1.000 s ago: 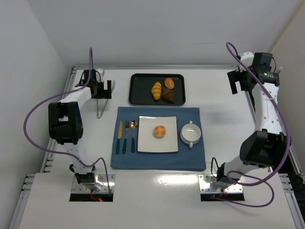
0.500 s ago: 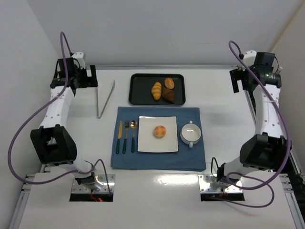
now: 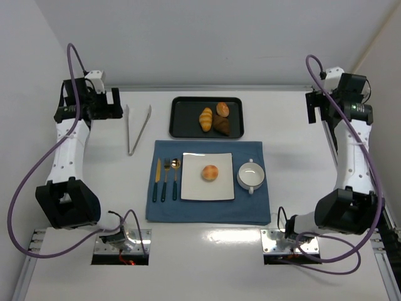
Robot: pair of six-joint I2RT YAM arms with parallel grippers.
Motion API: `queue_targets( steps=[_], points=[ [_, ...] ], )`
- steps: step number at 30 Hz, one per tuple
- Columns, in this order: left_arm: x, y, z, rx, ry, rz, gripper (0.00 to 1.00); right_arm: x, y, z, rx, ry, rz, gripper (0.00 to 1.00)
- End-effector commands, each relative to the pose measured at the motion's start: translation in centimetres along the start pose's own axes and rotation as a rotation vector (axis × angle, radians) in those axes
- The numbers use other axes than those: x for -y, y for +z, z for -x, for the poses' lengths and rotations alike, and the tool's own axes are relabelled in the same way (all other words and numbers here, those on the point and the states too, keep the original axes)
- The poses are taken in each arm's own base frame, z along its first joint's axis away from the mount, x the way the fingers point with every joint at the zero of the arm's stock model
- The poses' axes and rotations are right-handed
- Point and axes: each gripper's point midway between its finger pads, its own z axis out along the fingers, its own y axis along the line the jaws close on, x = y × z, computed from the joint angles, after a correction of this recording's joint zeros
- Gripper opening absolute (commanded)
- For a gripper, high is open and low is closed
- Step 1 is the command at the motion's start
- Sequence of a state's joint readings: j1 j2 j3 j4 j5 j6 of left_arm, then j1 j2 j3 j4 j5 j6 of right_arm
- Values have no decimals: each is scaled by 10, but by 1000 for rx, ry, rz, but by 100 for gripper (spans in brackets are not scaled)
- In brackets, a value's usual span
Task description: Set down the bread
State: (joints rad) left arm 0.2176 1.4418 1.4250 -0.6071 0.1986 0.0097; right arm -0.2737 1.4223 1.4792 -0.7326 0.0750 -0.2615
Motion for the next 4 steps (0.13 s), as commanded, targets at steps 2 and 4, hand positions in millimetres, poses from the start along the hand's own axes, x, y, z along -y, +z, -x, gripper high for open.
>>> queue_targets(
  steps=[2,4],
  points=[
    [0,-13,10,37,-7,-10,100,8,-8,17,73,42,-29,100],
    [1,-13,10,38,-7,-19,100,8,-8,17,73,42,-29,100]
  ],
)
